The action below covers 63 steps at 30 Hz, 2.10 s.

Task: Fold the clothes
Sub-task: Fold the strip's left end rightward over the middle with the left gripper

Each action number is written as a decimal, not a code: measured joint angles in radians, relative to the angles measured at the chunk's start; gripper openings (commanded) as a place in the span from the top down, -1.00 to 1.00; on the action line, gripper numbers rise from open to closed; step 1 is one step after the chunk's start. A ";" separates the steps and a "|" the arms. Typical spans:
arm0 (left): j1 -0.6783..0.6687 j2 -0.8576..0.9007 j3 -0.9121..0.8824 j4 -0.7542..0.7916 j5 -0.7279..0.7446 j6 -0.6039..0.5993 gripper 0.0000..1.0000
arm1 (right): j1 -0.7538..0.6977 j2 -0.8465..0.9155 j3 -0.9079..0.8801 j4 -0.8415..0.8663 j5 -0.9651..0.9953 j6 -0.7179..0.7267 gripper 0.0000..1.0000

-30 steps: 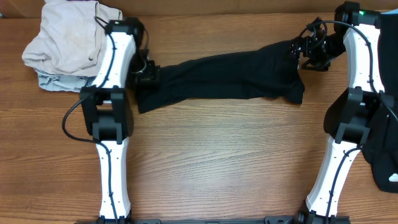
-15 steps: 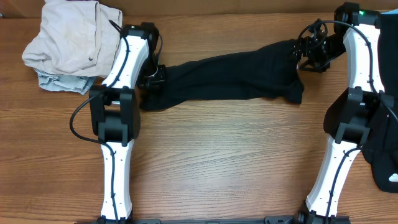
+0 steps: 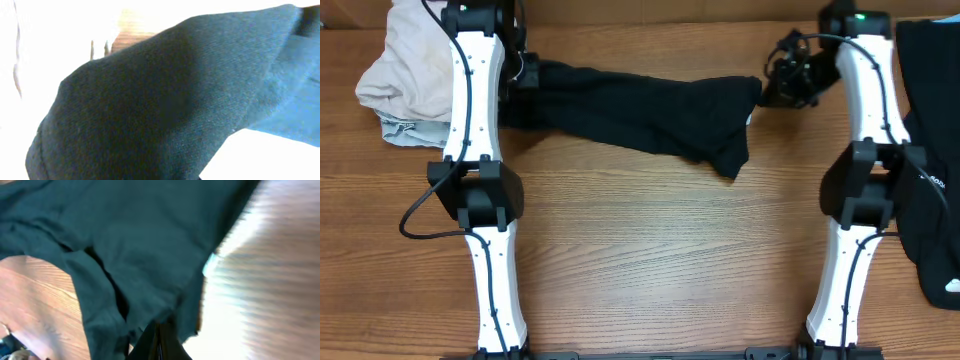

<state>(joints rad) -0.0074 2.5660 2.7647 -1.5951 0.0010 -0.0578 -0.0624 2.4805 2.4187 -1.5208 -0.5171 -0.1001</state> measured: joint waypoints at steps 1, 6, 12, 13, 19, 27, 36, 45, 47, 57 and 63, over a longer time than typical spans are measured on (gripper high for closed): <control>-0.009 0.000 0.007 -0.003 -0.001 0.010 0.92 | 0.013 0.000 -0.005 0.010 0.000 0.005 0.92; -0.072 0.000 0.011 -0.006 -0.006 0.036 0.92 | 0.066 0.000 -0.044 0.042 0.000 0.039 0.92; -0.154 0.000 0.011 0.040 -0.006 0.037 0.92 | 0.055 0.000 -0.045 0.045 -0.005 0.067 0.92; -0.167 0.000 0.011 0.055 -0.006 0.034 0.92 | 0.049 0.000 -0.045 0.043 -0.013 0.068 0.92; -0.228 0.000 0.011 0.151 -0.006 0.001 0.81 | -0.006 -0.013 -0.045 0.043 -0.081 0.075 0.92; -0.262 0.000 -0.087 0.285 0.026 -0.018 0.80 | -0.023 -0.226 -0.045 0.052 -0.094 0.075 0.92; -0.319 0.000 -0.204 0.450 0.094 -0.018 0.67 | -0.023 -0.486 -0.043 0.042 -0.035 0.093 0.90; -0.422 0.000 -0.204 0.472 0.120 -0.013 -1.00 | -0.023 -0.504 -0.043 0.032 0.033 0.125 0.76; -0.436 0.000 -0.204 0.470 0.120 -0.011 -1.00 | -0.023 -0.504 -0.043 0.031 0.046 0.127 0.67; -0.345 -0.002 -0.001 0.221 0.151 -0.011 -1.00 | -0.023 -0.489 -0.074 -0.026 0.108 0.154 -0.36; -0.192 -0.035 0.194 0.083 0.161 -0.011 -1.00 | -0.006 -0.434 -0.266 0.059 0.103 0.167 -0.50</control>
<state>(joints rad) -0.1993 2.5313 2.9589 -1.5124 0.1619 -0.0692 -0.0681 2.0468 2.1532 -1.4620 -0.4141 0.0666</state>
